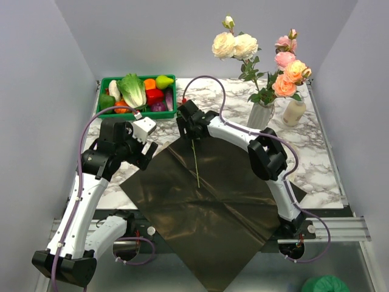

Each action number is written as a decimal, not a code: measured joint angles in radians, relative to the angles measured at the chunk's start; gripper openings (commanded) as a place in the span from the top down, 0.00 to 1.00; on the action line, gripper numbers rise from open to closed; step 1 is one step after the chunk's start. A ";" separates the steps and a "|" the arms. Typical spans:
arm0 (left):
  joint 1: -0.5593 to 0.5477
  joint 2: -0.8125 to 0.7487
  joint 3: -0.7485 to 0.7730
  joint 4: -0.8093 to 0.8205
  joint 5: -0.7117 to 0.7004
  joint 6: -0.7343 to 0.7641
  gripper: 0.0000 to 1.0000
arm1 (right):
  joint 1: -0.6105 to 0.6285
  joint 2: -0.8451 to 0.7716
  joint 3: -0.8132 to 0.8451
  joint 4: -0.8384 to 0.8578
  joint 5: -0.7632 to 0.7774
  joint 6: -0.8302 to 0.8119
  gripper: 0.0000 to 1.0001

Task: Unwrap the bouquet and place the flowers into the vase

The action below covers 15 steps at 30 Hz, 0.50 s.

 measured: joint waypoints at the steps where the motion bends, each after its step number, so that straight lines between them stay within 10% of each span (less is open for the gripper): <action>1: 0.000 0.000 0.000 0.000 0.000 0.000 0.01 | -0.006 0.011 0.003 -0.005 -0.003 0.000 0.19; 15: 0.000 0.001 0.000 0.000 0.000 0.000 0.01 | -0.019 0.180 0.237 -0.061 -0.029 -0.023 0.51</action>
